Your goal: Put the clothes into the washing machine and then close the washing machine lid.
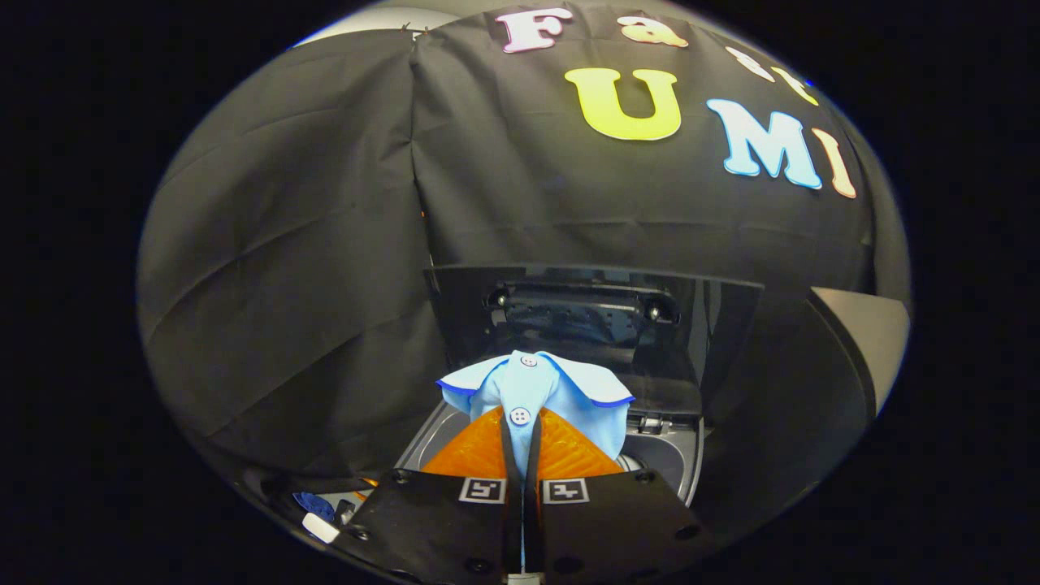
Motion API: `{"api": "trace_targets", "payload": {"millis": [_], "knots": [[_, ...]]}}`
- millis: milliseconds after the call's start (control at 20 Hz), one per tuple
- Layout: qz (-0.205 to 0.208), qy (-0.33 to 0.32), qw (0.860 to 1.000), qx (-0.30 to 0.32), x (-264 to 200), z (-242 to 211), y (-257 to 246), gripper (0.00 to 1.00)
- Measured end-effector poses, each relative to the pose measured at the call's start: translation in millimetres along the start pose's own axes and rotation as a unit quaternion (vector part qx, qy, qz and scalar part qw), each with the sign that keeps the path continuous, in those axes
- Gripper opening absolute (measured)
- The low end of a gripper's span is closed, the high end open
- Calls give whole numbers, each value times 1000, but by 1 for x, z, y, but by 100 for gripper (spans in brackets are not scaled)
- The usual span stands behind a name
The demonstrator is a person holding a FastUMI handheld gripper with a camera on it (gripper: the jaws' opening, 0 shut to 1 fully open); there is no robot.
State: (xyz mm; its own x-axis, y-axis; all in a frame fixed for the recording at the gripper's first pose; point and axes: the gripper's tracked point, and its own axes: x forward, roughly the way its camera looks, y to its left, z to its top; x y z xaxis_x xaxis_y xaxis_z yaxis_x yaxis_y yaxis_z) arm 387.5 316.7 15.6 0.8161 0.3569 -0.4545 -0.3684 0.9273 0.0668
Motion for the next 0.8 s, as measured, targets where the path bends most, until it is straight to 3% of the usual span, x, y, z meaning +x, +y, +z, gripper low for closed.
{"api": "trace_targets", "payload": {"millis": [600,800], "knots": [[-63,64,995,46,52,-74,-12,9],[-66,76,994,35,49,-87,-9,30]]}}
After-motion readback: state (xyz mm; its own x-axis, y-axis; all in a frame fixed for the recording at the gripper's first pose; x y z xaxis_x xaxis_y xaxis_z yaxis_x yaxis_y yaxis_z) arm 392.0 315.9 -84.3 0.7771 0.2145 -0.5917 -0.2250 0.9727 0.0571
